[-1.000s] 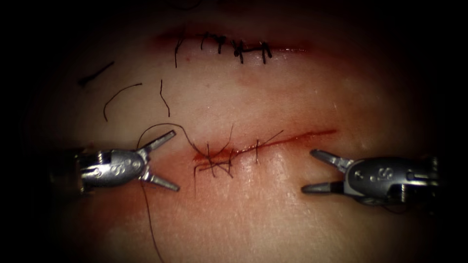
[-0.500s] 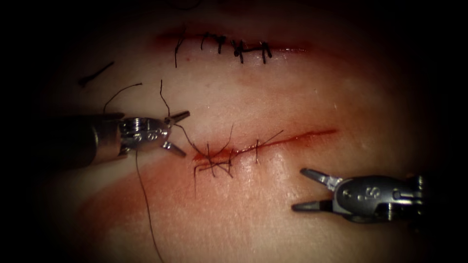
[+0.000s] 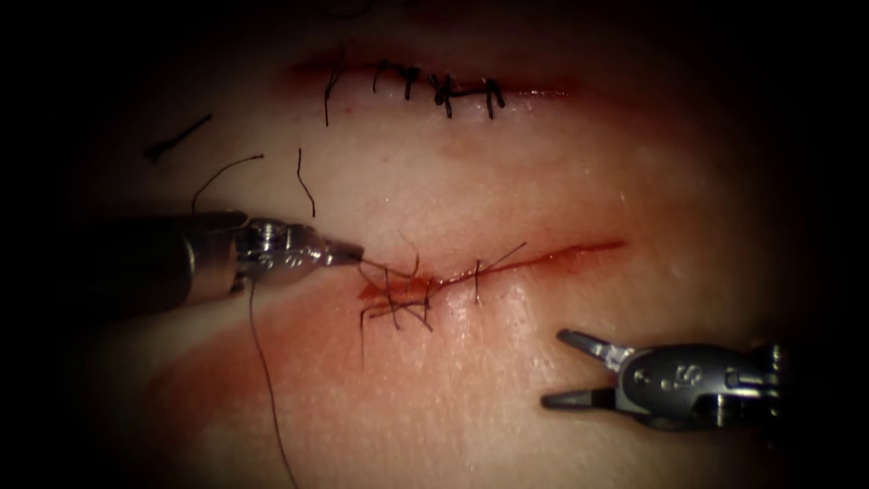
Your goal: Wound Closure
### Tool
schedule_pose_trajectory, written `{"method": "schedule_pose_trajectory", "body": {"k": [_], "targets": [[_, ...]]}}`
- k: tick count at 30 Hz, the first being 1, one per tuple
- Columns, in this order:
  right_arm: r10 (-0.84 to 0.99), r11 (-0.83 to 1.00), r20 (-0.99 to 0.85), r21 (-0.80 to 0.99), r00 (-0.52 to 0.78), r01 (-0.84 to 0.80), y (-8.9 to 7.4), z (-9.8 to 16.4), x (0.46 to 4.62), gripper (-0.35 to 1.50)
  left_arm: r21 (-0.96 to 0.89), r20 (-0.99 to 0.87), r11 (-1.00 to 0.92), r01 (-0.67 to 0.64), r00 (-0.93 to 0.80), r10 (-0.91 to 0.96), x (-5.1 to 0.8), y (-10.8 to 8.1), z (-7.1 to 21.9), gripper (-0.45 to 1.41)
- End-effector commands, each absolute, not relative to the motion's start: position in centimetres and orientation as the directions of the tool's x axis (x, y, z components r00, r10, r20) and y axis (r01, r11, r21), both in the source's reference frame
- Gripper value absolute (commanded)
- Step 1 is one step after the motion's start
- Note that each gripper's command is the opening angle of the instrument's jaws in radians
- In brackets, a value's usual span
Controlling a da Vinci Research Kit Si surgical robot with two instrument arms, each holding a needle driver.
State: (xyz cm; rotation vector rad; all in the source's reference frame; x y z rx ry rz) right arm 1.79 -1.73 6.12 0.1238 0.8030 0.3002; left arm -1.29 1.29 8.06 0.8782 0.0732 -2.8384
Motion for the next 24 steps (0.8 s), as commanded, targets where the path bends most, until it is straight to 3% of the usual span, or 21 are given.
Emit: {"method": "schedule_pose_trajectory", "body": {"k": [1, 12, 24], "targets": [[0.313, 0.950, -0.687, 0.228, 0.656, -0.214, -1.8, 6.2, 1.83, 1.43, 0.013, -0.569, -0.985, 0.169, -0.809, -0.147, -1.35, 1.3, 8.1, -0.45], [0.329, 0.944, -0.683, 0.238, 0.652, -0.227, -1.9, 6.2, 1.87, 1.43, 0.075, -0.636, -0.996, 0.046, -0.767, -0.084, -1.40, 1.4, 7.2, -0.45], [0.343, 0.939, -0.692, 0.241, 0.635, -0.244, -1.8, 6.2, 1.85, 1.41, 0.105, -0.662, -0.994, 0.016, -0.745, -0.081, -1.41, 1.3, 6.9, -0.45]]}}
